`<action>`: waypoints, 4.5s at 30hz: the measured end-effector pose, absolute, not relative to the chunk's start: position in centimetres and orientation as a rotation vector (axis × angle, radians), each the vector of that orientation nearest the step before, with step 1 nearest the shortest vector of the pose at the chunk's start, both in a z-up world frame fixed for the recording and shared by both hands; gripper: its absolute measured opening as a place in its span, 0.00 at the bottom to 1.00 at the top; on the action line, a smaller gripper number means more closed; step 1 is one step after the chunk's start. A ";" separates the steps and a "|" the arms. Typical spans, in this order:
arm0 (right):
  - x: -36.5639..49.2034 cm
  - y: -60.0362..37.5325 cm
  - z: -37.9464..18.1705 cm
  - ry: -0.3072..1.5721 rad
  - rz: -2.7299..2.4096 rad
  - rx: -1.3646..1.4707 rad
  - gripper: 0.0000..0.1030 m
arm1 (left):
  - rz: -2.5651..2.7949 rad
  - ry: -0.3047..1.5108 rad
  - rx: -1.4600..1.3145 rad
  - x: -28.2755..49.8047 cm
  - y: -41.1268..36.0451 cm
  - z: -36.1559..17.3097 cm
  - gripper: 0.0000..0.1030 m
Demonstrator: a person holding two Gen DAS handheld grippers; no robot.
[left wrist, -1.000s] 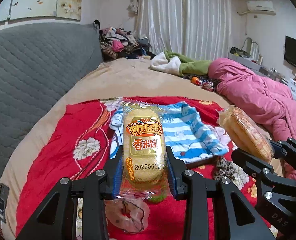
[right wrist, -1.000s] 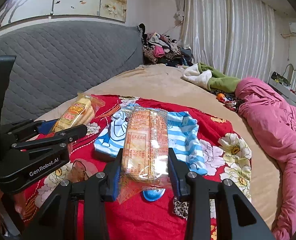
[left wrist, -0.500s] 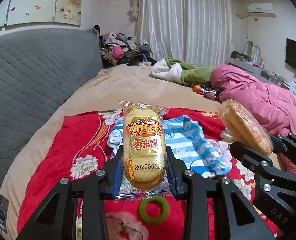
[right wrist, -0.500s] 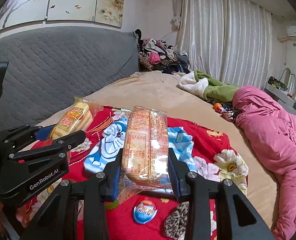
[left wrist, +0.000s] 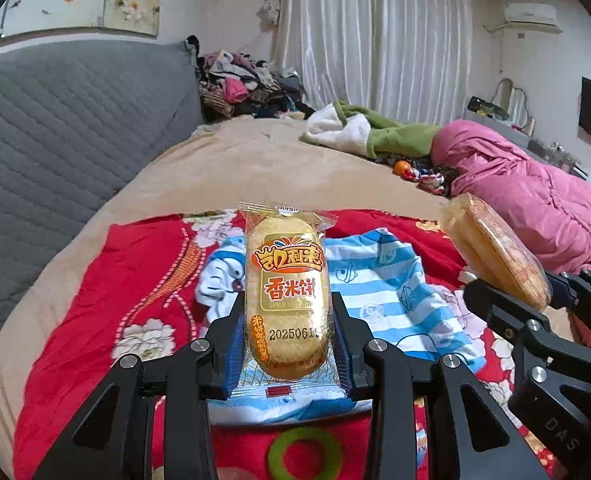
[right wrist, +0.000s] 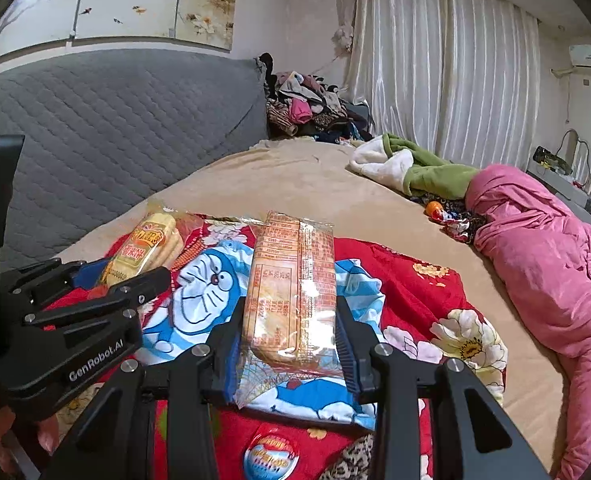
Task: Organize objects
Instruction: 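Carry both packets over the Doraemon tray with both tools, then lower both packets into the tray and open both tools, then withdraw both open tools back from the tray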
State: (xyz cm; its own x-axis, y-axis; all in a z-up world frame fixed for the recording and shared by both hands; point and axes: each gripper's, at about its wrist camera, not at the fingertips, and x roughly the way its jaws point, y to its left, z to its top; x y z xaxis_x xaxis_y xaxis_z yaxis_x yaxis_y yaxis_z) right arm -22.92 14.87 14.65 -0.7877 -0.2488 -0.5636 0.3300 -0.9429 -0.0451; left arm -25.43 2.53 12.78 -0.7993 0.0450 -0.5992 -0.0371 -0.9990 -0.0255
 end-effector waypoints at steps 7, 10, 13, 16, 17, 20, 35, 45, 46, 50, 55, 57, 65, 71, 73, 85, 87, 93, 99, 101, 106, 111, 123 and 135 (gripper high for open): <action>-26.9 15.2 12.2 0.171 -2.702 0.843 0.39 | 2.954 -0.033 -0.991 -29.1 3.1 9.9 0.38; -28.5 15.2 11.0 0.168 -2.702 0.859 0.39 | 2.962 -0.031 -1.016 -31.0 3.1 8.6 0.38; -30.2 15.3 9.7 0.169 -2.698 0.876 0.39 | 2.952 -0.038 -1.065 -32.8 3.0 7.1 0.38; -31.8 15.3 8.4 0.163 -2.694 0.898 0.39 | 2.955 -0.025 -1.089 -34.3 3.4 6.0 0.38; -32.3 15.2 8.0 0.162 -2.693 0.907 0.39 | 2.953 -0.021 -1.089 -34.7 3.6 5.6 0.38; -33.6 15.3 6.6 0.160 -2.691 0.931 0.39 | 2.938 -0.017 -1.112 -36.0 3.7 4.6 0.38; -37.4 14.6 1.3 0.197 -2.650 1.084 0.39 | 2.880 -0.004 -1.215 -38.6 4.2 -0.6 0.38; -38.6 14.6 -1.2 0.193 -2.628 1.158 0.39 | 2.863 -0.017 -1.264 -39.3 4.0 -2.1 0.38; -38.7 14.6 -1.4 0.193 -2.626 1.168 0.39 | 2.860 -0.013 -1.277 -39.3 4.0 -2.3 0.38; -38.8 14.2 -2.0 0.218 -2.608 1.196 0.39 | 2.849 -0.005 -1.301 -39.5 4.1 -2.7 0.38; -38.9 13.9 -2.7 0.227 -2.586 1.240 0.39 | 2.827 -0.002 -1.359 -39.8 4.2 -3.3 0.38; -39.0 13.9 -3.1 0.228 -2.574 1.265 0.39 | 2.816 -0.007 -1.379 -39.9 4.1 -3.5 0.38; -39.3 13.9 -3.5 0.239 -2.556 1.306 0.40 | 2.776 -0.016 -1.436 -40.1 4.0 -4.1 0.39; -39.3 13.9 -3.6 0.239 -2.557 1.314 0.39 | 2.762 -0.039 -1.442 -40.3 3.9 -4.2 0.42; -39.3 14.0 -3.5 0.233 -2.557 1.317 0.40 | 2.759 -0.036 -1.444 -40.2 4.0 -4.1 0.45; -38.7 14.8 -2.8 0.188 -2.575 1.320 0.52 | 2.776 -0.056 -1.458 -39.7 3.2 -3.7 0.61; -38.7 14.9 -2.7 0.183 -2.577 1.315 0.54 | 2.779 -0.073 -1.448 -39.6 3.0 -3.4 0.63; -38.3 15.4 -2.1 0.169 -2.590 1.292 0.61 | 2.823 -0.056 -1.389 -38.8 2.7 -2.0 0.73; -37.7 15.8 -1.2 0.164 -2.612 1.266 0.66 | 2.828 -0.065 -1.365 -38.3 2.6 -1.2 0.76; -37.5 15.9 -1.0 0.160 -2.616 1.265 0.68 | 2.831 -0.063 -1.366 -38.3 2.5 -1.1 0.77; -36.6 16.3 0.2 0.149 -2.623 1.237 0.75 | 2.825 -0.064 -1.363 -37.8 2.5 -0.8 0.79; -35.4 17.0 1.4 0.112 -2.625 1.212 0.81 | 2.807 -0.073 -1.338 -36.8 2.5 -0.1 0.85; -30.9 18.7 4.1 0.041 -2.633 1.144 0.88 | 2.855 -0.161 -1.218 -31.9 1.6 4.1 0.98; -22.8 19.3 8.9 0.034 -2.673 0.992 0.90 | 2.899 -0.167 -1.164 -24.4 0.3 7.3 0.99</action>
